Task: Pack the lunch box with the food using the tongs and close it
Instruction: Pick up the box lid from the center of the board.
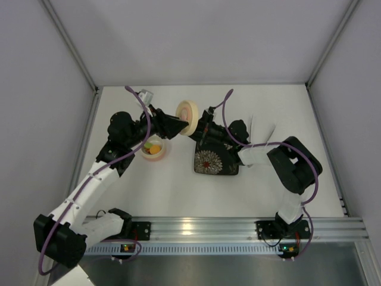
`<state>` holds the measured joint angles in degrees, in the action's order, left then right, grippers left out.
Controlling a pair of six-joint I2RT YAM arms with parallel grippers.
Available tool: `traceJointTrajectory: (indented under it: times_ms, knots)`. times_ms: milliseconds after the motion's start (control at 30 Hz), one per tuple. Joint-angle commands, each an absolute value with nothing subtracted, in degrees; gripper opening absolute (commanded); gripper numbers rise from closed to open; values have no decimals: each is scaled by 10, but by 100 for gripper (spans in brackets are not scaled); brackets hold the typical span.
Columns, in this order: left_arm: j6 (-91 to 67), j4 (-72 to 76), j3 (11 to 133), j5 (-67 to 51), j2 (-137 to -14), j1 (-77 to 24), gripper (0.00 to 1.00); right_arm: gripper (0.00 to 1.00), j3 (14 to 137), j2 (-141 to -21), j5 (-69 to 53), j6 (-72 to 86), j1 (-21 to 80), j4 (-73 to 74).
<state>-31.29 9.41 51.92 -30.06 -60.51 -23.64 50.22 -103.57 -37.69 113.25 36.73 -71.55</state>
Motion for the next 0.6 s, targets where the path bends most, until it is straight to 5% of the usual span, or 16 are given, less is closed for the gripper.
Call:
traceJointTrajectory:
  times_ms: [0,267,567]
  knots:
    - [-296,77,536,-295,-602,-244,19,4,533,-1014,-381,1122,385,-805]
    - [-300,75,536,-285,-592,-245,0,9,535,-1019,-381,1116,385,-804]
    - [-304,72,538,-279,-579,-245,0,24,532,-1027,-380,1108,385,-806]
